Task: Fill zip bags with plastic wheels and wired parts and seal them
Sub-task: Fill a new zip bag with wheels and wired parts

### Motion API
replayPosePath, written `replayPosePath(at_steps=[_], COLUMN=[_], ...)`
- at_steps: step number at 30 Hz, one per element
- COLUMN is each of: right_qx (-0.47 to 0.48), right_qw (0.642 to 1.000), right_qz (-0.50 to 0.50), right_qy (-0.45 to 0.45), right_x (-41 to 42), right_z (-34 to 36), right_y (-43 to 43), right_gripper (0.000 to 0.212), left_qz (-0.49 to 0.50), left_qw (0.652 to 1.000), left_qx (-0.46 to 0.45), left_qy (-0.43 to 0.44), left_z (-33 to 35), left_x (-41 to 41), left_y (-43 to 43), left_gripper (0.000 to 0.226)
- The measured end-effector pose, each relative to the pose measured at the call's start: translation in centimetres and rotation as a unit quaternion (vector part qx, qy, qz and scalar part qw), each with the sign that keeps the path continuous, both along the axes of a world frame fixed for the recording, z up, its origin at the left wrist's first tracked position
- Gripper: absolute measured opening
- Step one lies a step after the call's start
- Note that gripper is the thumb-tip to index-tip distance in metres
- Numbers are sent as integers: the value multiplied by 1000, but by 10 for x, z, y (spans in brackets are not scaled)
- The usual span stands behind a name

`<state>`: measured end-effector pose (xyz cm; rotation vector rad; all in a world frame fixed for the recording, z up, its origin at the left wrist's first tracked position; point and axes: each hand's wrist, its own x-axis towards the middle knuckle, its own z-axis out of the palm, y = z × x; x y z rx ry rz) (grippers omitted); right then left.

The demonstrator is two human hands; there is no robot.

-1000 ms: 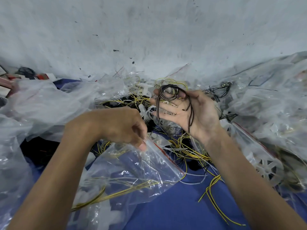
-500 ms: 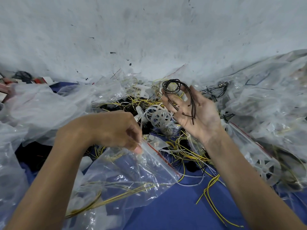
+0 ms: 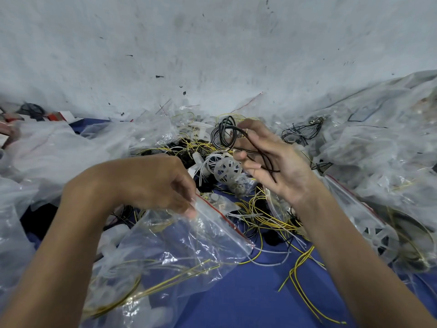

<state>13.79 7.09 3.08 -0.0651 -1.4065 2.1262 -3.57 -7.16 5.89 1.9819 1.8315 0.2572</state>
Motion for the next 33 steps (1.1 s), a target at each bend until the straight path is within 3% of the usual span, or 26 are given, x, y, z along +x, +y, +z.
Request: replayPosePath(at_steps=[5, 10, 12, 16, 22, 25, 26, 27, 33], right_qx=[165, 338, 386, 393, 429, 340, 327, 340, 421], right_qw=[981, 918, 895, 891, 852, 884, 885, 875, 812], right_qz=[-13, 16, -2, -47, 90, 143, 150, 151, 143], right_qy=[-105, -208, -226, -221, -285, -288, -297, -310, -377], right_x=[5, 3, 7, 23, -3, -8, -9, -11, -16], right_z=[5, 12, 20, 32, 9, -3, -7, -12, -18], right_y=[-7, -23, -26, -18, -37, -40, -40, -43, -49], right_gripper=[17, 16, 16, 14, 20, 10, 17, 25, 18], left_qz=[-6, -5, -14, -22, -26, -20, -18, -19, -39], left_qw=[1000, 1000, 1000, 999, 998, 996, 994, 992, 989], left_qx=[-1, -9, -5, 15, 44, 78, 96, 110, 128], left_qy=[-9, -10, -18, -33, -39, -46, -54, -61, -67], left_z=[4, 8, 9, 13, 15, 17, 18, 18, 15], left_x=[2, 2, 3, 5, 17, 18, 18, 19, 31], left_y=[-4, -8, -10, -13, -11, -12, -12, -12, -5], left_gripper=[21, 37, 30, 17, 23, 24, 21, 15, 4])
